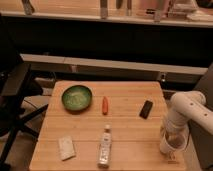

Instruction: Place the ceramic cup in the ceramic bowl

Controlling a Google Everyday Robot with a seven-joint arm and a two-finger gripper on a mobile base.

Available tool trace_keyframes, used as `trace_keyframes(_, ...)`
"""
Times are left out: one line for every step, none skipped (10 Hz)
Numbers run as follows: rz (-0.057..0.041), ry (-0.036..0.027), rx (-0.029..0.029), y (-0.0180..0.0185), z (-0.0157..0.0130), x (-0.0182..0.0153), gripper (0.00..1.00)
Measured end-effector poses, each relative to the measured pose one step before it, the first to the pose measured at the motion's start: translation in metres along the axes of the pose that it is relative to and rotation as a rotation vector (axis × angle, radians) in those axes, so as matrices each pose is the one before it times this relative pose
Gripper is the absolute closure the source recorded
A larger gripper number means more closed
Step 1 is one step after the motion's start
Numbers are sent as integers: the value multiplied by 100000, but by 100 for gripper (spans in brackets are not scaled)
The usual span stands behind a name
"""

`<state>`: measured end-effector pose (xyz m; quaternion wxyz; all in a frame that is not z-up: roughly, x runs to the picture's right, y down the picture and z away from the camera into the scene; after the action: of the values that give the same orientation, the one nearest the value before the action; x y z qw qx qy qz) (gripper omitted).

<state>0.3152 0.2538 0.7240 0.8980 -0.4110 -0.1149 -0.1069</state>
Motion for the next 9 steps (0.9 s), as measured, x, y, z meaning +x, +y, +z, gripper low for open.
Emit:
trace_keyframes(-553,722,-69,-375,-599,-195,100)
trace_keyframes(-195,397,131,-227,-465,-52,100)
trace_keyframes(4,295,284,-225,-512,5,100)
trace_keyframes(-213,399,239,-217,-564,-88,100)
trace_keyframes(-440,458,134,-265,-540,-161,100)
trace_keyframes(-626,524,-10,-336,-551,-207,100)
trace_keyframes(-529,468,139,-275,-342,-143,100)
trace_keyframes(-325,365,40,-63,-251,-94,100)
trace_keyframes(-280,360,25,-108,-508,-139,100)
